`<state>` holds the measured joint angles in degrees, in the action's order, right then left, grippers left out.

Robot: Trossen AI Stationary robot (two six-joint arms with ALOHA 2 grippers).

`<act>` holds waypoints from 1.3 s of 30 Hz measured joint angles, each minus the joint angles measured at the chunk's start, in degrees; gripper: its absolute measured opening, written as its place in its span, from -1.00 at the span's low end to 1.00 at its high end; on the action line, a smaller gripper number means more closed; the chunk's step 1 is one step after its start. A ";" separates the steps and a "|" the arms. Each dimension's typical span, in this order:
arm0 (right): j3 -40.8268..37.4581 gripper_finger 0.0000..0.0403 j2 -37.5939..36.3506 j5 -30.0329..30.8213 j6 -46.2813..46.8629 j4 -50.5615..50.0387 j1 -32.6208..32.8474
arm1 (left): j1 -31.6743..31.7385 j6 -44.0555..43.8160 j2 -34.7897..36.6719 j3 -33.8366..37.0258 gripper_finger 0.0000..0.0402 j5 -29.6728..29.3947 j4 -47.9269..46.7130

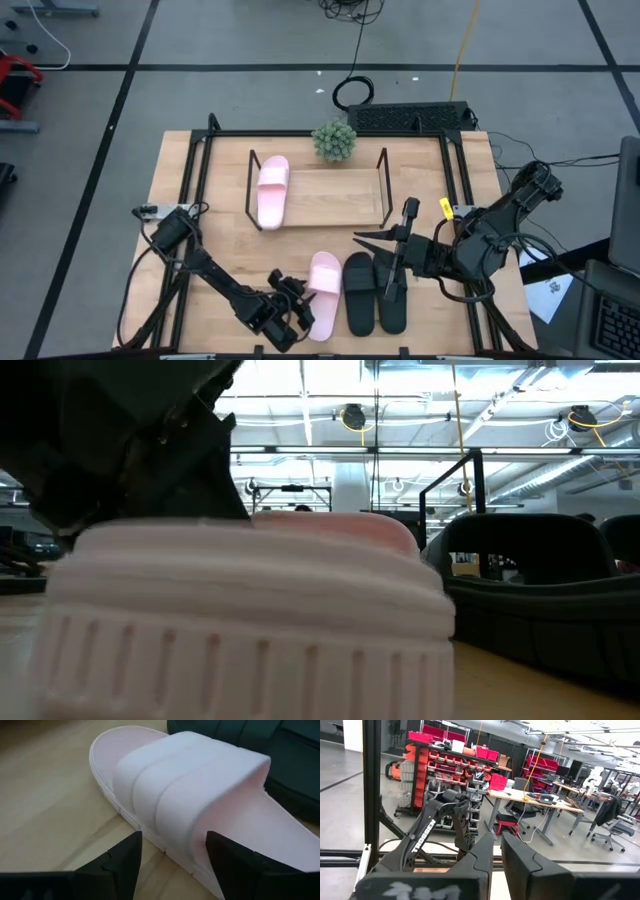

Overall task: Pick and place slides into the shelf
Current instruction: Put the pink slide on the shelf

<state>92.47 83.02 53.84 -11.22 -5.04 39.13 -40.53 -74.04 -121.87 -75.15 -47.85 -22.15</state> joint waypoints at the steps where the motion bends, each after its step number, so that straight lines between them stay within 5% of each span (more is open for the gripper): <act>1: 0.00 -0.86 0.00 0.02 0.00 0.02 0.00 | 0.02 -0.24 -0.32 -0.04 0.11 -0.23 0.46; 10: 0.00 -0.86 0.00 0.00 -0.02 0.04 -0.02 | 0.44 0.62 -0.82 0.06 0.05 -6.47 0.84; 25: 0.00 -0.86 0.00 0.01 -0.02 0.02 -0.01 | 0.59 1.01 -0.78 0.06 -0.94 -7.15 1.40; 39: 0.00 -0.86 -0.02 0.00 0.02 -0.93 -0.01 | -1.03 -1.58 0.19 0.06 -0.99 -21.19 1.68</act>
<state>92.47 83.00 53.84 -11.20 -5.96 39.12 -41.57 -75.62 -121.68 -75.09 -69.04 -20.47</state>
